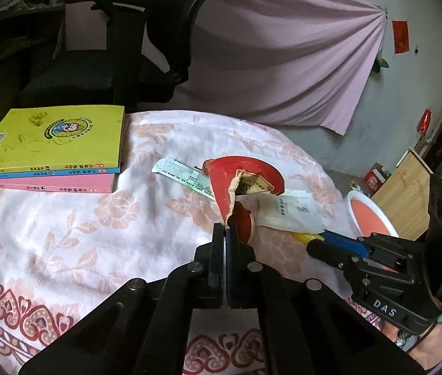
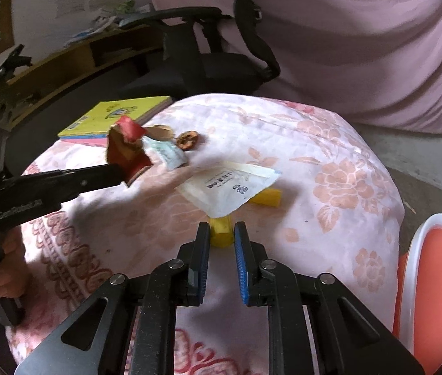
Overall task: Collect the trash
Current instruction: 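Grasp the yellow plug with the right tool while the left tool lifts the cup, then carry the cup and yellow plug over the orange basin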
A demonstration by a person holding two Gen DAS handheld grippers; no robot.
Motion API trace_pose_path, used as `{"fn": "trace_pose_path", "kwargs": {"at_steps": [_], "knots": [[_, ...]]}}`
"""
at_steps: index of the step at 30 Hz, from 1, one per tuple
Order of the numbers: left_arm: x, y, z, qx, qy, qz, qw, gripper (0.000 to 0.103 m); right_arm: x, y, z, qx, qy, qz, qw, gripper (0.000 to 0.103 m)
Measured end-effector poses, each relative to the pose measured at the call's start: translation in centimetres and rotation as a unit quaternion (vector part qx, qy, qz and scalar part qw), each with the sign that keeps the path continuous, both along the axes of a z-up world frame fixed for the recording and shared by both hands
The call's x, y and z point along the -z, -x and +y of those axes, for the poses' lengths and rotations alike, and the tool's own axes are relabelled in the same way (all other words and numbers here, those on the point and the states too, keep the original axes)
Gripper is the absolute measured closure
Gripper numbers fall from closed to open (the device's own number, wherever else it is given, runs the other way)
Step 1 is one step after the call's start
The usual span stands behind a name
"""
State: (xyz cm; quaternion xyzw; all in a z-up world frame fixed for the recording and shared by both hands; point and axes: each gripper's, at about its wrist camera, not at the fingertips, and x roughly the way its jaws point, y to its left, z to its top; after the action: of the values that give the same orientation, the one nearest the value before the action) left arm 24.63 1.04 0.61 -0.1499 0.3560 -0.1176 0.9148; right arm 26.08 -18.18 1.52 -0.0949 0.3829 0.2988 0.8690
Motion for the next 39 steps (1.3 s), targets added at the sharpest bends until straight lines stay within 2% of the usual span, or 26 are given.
{"fn": "trace_pose_path", "kwargs": {"at_steps": [6,14,21,26,33,39], "knots": [[-0.7,1.3,-0.3,-0.007,0.005,-0.027,0.9996,0.103,-1.0,1.9,0.5,-0.019,-0.013,-0.032,0.999,0.089],[-1.2,2.2,-0.6,-0.008,0.008,-0.041,0.9991,0.103,-1.8,3.7,0.2,-0.031,-0.030,-0.055,0.998,0.089],[-2.2,4.0,-1.7,-0.015,-0.024,-0.091,0.9955,0.103,-3.4,5.5,-1.4,-0.020,-0.073,-0.120,0.990,0.089],[-3.3,5.7,-3.2,-0.019,-0.060,-0.139,0.9883,0.103,-4.7,6.7,-3.0,-0.001,-0.110,-0.170,0.979,0.089],[-4.5,7.3,-5.2,-0.020,-0.055,-0.196,0.9788,0.103,-6.3,8.0,-6.4,0.051,-0.165,-0.244,0.954,0.089],[-5.9,7.6,-8.2,0.004,-0.075,-0.230,0.9702,0.103,-7.1,8.7,-9.3,0.092,-0.172,-0.288,0.938,0.089]]}}
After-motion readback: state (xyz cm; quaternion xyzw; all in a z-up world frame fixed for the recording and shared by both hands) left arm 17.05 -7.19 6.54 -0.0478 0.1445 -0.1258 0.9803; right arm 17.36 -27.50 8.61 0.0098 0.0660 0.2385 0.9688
